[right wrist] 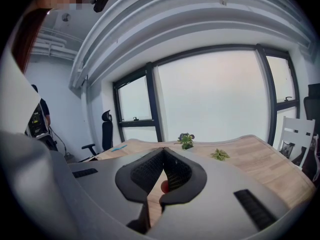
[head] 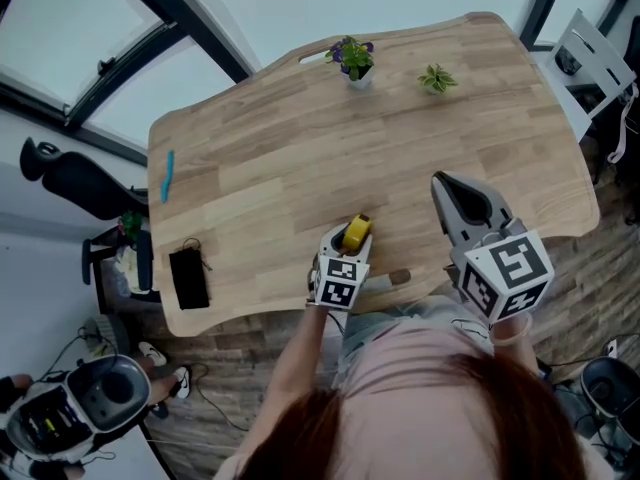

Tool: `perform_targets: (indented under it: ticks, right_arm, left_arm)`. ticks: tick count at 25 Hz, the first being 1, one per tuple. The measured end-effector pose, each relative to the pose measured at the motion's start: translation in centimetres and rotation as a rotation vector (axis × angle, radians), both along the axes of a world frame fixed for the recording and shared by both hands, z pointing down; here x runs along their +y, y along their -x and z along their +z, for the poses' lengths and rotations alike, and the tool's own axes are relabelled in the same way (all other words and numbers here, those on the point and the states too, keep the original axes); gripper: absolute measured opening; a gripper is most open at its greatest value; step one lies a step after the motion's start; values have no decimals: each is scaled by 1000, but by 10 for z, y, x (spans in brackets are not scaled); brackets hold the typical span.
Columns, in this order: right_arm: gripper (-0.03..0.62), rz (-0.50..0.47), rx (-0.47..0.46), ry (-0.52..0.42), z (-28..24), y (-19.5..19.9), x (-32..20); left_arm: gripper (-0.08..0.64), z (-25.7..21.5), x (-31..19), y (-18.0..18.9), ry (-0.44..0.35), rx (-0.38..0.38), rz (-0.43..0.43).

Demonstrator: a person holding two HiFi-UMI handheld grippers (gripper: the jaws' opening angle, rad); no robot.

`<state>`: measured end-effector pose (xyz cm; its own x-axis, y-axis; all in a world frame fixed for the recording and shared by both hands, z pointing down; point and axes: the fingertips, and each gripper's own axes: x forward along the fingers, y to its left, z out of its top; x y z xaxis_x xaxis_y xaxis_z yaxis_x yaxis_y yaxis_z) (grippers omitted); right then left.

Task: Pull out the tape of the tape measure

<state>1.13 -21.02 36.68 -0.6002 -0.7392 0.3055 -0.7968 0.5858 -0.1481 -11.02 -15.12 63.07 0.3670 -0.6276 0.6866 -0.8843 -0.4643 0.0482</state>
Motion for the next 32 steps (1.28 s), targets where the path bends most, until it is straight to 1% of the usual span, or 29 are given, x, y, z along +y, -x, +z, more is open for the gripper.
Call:
perform_targets:
  ticks: [8, 18, 22, 29, 32]
  right_arm:
    - [-2, -16, 17, -33, -4, 0, 7]
    - [-2, -42, 40, -89, -10, 2, 17]
    - [-2, -53, 19, -87, -9, 1, 22]
    - [-2, -65, -2, -76, -7, 2, 28]
    - [0, -88, -37, -62, -7, 6, 34]
  left_arm:
    - [176, -22, -2, 0, -45, 3, 0]
    - [176, -63, -2, -7, -93, 28, 6]
    - [176, -80, 1, -10, -119, 32, 9]
    - [176, -112, 6, -8, -157, 57, -34]
    - [176, -125, 10, -9, -178, 60, -37]
